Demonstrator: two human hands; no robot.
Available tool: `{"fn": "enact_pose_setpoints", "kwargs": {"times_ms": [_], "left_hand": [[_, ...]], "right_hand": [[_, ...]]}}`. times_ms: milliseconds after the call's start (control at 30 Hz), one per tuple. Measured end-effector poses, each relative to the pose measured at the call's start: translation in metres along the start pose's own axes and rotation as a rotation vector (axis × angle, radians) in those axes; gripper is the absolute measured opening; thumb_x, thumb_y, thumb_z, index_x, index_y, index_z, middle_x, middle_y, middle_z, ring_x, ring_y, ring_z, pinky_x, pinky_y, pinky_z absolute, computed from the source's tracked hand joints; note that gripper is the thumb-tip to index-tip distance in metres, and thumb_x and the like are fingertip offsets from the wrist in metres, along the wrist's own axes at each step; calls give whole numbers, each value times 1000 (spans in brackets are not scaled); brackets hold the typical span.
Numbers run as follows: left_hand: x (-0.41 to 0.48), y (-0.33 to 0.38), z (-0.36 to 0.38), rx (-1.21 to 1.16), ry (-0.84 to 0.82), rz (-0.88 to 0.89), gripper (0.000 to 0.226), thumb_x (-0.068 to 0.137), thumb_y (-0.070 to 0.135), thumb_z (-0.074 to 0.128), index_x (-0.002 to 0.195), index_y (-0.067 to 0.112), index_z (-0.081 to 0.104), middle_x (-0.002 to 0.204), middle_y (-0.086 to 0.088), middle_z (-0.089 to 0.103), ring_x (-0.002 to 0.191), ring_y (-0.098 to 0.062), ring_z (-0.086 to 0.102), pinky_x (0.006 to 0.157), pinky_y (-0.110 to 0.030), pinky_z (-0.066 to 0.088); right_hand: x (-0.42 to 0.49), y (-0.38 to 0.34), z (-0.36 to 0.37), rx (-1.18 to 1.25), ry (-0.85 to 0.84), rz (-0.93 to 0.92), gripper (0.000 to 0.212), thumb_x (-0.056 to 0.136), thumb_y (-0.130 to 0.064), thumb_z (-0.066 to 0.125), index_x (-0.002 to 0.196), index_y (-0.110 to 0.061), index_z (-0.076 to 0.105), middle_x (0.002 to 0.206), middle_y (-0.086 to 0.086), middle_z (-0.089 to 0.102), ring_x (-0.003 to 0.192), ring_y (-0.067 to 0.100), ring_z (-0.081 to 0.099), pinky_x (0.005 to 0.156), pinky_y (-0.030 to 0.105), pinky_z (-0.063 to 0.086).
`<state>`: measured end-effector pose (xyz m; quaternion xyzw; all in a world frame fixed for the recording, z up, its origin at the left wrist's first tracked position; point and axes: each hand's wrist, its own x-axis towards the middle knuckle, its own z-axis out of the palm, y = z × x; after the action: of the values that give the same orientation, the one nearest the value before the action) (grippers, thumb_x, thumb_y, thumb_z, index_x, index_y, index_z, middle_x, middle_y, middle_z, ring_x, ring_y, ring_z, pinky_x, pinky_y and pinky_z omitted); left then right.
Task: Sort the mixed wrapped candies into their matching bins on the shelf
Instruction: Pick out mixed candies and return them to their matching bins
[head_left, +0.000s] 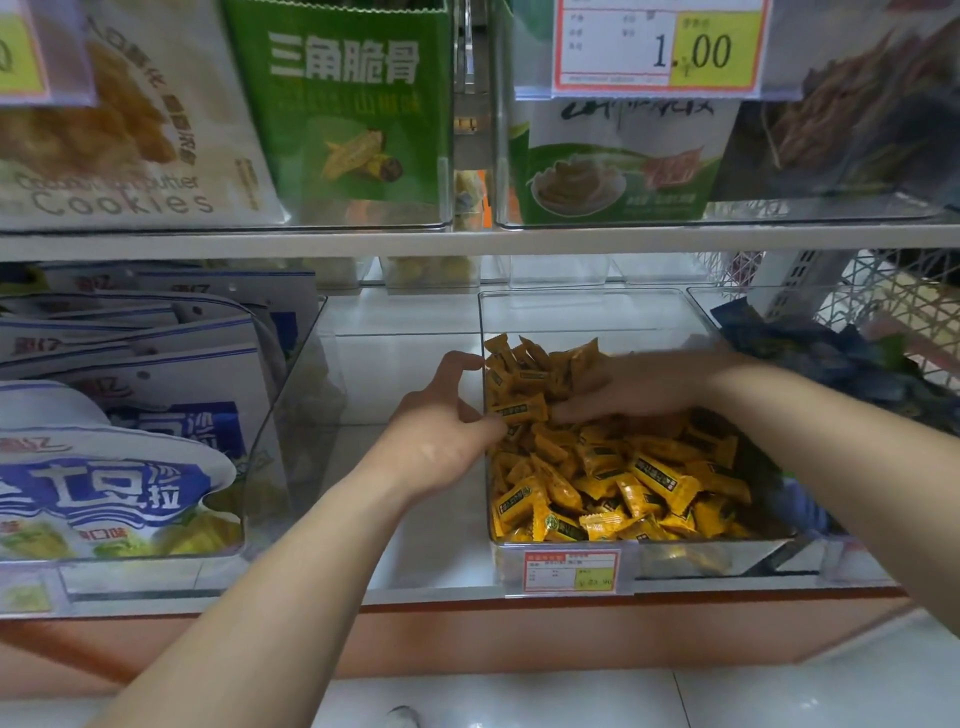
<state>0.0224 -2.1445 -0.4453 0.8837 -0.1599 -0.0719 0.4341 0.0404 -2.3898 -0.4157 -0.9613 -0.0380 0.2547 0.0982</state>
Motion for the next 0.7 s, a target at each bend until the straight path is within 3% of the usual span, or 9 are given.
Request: {"fn": "enact_pose_setpoints", "kwargs": {"times_ms": [67,100,200,333,467,600,700], "left_hand": [[0,1,0,2,0,-5,55,86,31,66,134,38,38,85,5,71,82,-15,66,66,-23,46],[0,1,0,-1,1,-7,55,86,31,66,134,37,38,85,5,71,83,-15,66,67,-23,46],[-1,0,0,-2,1,-6,54,87,31,65,134,38,39,83,6,71,82,-14,66,66,-22,46],[-1,-2,0,-11,6,2,53,87,33,65,133,39,39,81,8,71,80,-14,66,65,-21,46],[0,-2,1,-29,-1,7,53,86,34,66,131,39,39,81,7,71,80,-15,67,68,-24,48],[1,-2,2,-28,-7,-2,53,86,35,66,130,40,38,83,5,70,79,-14,66,62,-20,45],[2,-3,0,10,2,-5,51,86,36,65,128,40,36,80,4,69,74,-12,64,55,-15,44]], "right_hand": [[7,-15,13,-89,-150,57,104,59,-102,33,138,-38,54,151,-5,45,141,26,39,115,49,29],[12,-21,18,-91,-165,85,109,58,-103,33,144,-37,49,155,-3,41,142,26,38,117,50,27],[24,-33,33,-44,-203,56,101,74,-89,46,156,-33,25,161,0,30,146,27,31,118,45,23],[32,-30,42,-71,-184,131,118,73,-83,57,159,-29,-5,165,3,21,149,32,24,117,45,23],[34,-30,36,-28,-256,115,114,71,-83,59,159,-36,3,165,0,20,149,31,24,118,46,22],[39,-36,43,-18,-247,76,109,76,-76,62,159,-27,11,163,2,26,147,30,29,119,46,25],[40,-33,50,150,-136,48,91,75,-69,68,151,-30,35,154,-1,42,135,24,46,110,42,39]]}}
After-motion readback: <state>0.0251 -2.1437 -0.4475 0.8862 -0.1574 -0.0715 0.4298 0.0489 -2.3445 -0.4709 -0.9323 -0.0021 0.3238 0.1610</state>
